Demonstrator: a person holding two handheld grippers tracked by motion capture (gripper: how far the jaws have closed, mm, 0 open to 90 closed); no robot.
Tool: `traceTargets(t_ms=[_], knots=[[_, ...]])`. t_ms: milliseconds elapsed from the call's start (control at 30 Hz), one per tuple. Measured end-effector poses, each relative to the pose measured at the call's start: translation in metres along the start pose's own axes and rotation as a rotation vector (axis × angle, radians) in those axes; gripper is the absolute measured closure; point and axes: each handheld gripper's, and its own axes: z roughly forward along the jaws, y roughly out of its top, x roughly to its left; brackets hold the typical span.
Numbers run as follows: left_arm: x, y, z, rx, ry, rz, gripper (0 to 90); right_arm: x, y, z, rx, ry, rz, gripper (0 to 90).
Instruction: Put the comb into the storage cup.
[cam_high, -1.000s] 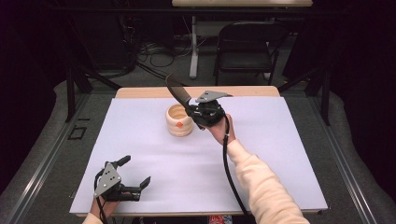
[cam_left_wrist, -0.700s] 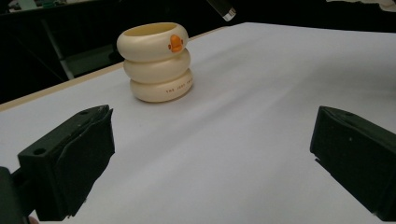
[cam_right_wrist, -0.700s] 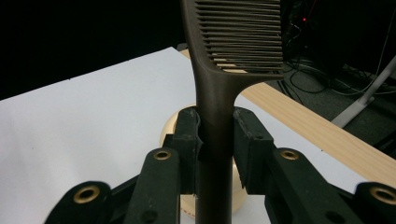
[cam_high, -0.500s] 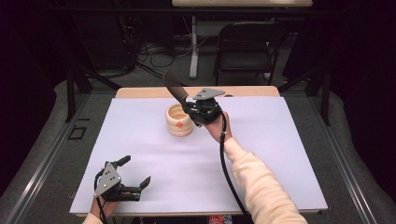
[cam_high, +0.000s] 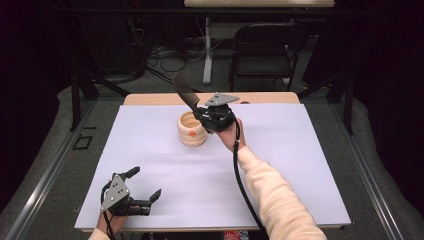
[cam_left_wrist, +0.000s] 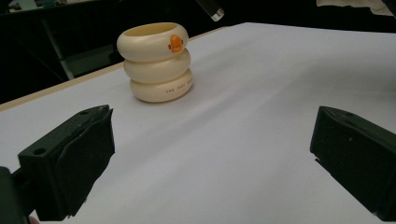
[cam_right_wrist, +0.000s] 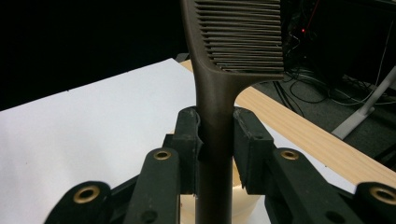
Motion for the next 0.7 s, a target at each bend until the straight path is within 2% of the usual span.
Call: traceTargets(t_ms=[367, 700], knots=[[0.0002, 0.0000, 0.0001, 0.001, 0.000, 0.001, 0.2, -0.0021, 0.0004, 0.0037, -0.012, -0.006, 0.009, 72.2], [0.0002, -0.0001, -0.0001, 0.000, 0.001, 0.001, 0.2, -0.0010, 0.0062, 0.0091, -0.030, -0.009, -0.008, 72.2]])
